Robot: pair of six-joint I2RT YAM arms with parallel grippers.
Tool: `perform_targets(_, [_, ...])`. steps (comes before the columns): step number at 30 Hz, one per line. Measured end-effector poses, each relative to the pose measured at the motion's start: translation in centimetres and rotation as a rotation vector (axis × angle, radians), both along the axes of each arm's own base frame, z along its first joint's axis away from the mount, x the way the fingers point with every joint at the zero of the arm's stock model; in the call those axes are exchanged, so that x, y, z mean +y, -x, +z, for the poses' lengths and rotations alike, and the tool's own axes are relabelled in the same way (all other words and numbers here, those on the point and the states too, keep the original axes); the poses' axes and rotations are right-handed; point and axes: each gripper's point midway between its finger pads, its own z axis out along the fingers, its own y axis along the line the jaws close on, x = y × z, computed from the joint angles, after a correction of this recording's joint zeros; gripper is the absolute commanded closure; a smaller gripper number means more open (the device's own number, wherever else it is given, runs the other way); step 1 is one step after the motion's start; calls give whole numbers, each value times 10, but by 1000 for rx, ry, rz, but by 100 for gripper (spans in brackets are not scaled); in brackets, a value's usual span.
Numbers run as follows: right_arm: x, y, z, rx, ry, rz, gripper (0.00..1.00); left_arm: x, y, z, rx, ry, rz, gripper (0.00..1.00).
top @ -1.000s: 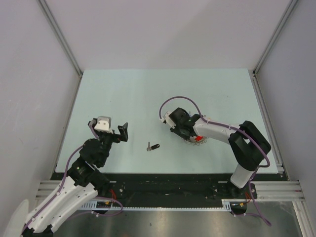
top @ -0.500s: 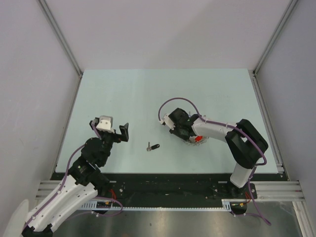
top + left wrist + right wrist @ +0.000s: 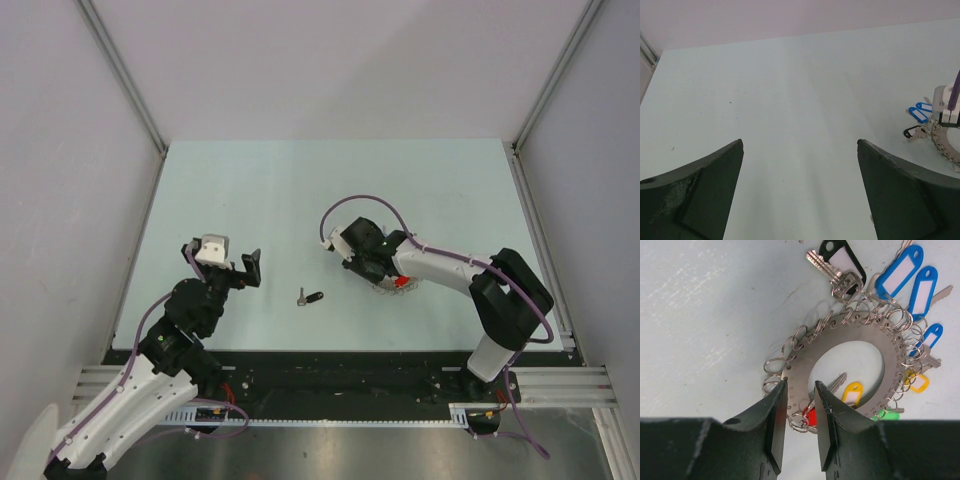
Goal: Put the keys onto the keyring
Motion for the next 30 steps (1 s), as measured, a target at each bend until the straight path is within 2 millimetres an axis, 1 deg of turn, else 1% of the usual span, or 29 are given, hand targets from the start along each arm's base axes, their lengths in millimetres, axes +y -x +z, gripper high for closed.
perform_targets(9, [-7, 10, -2, 33, 24, -35, 68, 0, 1, 1, -3, 3, -4, 0])
perform_targets(18, [-14, 6, -4, 69, -39, -163, 67, -1, 1, 1, -4, 3, -5, 0])
perform_targets(30, [-13, 6, -4, 69, -48, -187, 67, -2, 1, 1, -4, 4, -16, 0])
